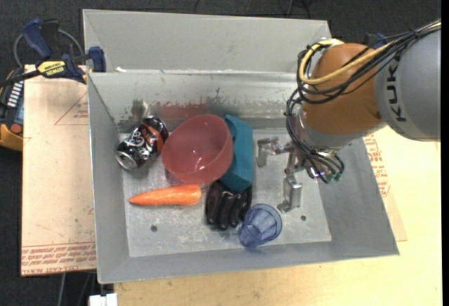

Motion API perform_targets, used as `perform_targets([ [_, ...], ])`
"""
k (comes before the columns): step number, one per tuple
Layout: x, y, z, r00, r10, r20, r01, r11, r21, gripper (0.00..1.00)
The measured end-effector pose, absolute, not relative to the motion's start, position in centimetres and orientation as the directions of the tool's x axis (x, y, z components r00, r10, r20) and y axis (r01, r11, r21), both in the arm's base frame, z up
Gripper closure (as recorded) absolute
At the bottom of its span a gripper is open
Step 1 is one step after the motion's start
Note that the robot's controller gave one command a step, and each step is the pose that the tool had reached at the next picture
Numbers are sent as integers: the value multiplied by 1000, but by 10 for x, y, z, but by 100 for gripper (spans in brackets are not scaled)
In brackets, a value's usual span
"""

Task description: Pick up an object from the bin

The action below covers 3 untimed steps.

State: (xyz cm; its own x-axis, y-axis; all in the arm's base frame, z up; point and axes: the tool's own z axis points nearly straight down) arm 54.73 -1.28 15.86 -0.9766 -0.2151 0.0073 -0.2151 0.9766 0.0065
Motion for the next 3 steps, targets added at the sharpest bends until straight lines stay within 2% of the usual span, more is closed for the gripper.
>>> perform_targets([
  [1,531,7,135,-999,-41,-5,-41,999,-1,0],
  [2,492,20,133,-853,-522,2,-522,853,8,0],
  [3,488,43,72,-856,-516,-20,-516,857,-9,0],
])
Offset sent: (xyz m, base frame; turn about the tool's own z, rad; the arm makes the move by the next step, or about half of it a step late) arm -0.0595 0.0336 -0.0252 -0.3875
